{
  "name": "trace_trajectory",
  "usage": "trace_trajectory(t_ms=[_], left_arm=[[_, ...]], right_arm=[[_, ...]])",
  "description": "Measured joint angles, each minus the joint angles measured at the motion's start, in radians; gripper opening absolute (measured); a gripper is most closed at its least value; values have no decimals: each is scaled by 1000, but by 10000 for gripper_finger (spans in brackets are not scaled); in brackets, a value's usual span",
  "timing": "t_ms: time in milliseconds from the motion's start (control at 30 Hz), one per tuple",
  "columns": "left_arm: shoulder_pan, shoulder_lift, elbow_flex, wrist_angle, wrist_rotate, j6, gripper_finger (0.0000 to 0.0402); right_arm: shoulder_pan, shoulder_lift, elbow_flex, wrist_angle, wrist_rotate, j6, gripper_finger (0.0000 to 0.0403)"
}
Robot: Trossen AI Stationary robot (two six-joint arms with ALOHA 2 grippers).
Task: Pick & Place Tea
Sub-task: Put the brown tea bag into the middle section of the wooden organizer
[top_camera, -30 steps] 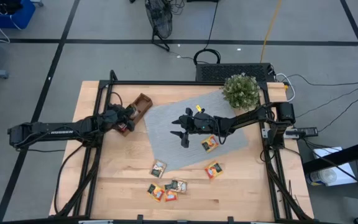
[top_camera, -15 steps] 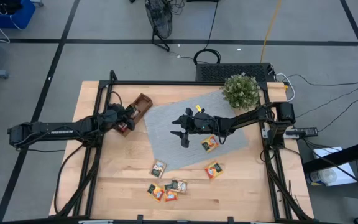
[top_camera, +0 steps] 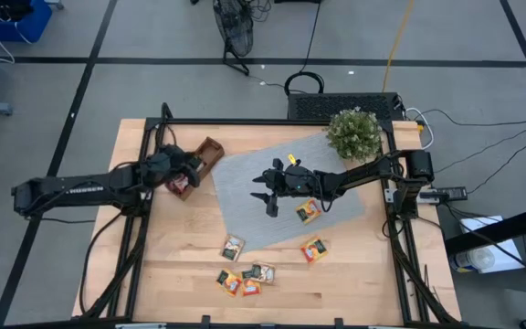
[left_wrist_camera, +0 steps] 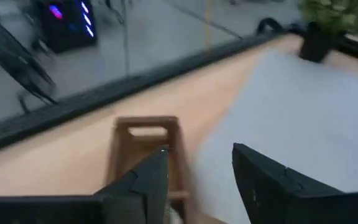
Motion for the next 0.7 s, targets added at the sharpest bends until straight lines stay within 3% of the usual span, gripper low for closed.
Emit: trace_trajectory(t_ms=[133,233,367,533,700], left_arm=[[4,71,195,-302,64,-24,158],[-2,181,343,-459,71,-28,101],[-8,360,454,-531,142,24,14],[17,560,472,-577,129,29,4],[42,671,472,-570,139,21,3]], right_arm=[[0,0,0,1,0,0,201],[0,0,0,4,0,0,201],[0,0,0,10,0,0,201],[0,0,0,10,0,7,200],[0,0,0,9,0,7,200]])
